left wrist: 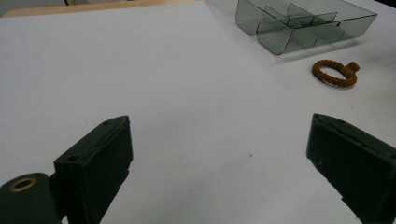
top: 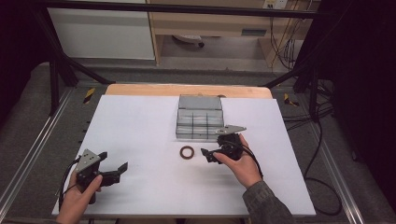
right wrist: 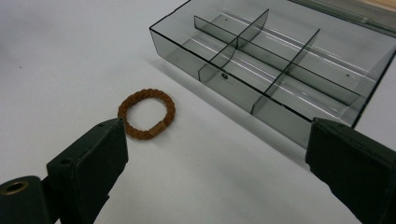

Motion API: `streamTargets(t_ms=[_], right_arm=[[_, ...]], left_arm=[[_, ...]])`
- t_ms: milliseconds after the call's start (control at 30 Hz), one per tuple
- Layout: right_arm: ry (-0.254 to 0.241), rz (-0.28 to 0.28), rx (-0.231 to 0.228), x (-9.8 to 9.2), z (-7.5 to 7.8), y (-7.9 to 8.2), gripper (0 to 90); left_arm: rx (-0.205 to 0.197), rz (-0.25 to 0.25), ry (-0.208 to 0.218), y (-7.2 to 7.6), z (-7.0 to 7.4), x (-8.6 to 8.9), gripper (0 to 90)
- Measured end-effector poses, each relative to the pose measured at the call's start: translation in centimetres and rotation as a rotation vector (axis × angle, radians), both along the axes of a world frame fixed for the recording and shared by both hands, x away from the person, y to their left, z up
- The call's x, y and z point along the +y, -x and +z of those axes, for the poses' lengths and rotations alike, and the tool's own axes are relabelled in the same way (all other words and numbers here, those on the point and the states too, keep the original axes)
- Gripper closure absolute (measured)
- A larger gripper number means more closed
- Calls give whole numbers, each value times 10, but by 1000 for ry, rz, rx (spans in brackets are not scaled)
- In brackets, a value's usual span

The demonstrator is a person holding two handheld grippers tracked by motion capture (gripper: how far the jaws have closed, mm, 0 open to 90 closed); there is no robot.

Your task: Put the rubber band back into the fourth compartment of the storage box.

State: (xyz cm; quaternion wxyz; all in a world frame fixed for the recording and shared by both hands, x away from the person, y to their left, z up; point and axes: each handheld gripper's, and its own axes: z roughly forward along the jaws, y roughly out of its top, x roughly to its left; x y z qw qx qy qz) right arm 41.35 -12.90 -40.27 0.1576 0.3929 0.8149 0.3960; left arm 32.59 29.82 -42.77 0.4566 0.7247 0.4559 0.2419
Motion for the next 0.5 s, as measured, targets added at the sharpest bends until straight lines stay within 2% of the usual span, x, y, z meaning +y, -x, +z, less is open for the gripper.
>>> streamTargets(t_ms=[500], right_arm=[[29,24,13,31,-4,-14,114]], left_arm=[[1,-12,-6,0,0,-1,67]])
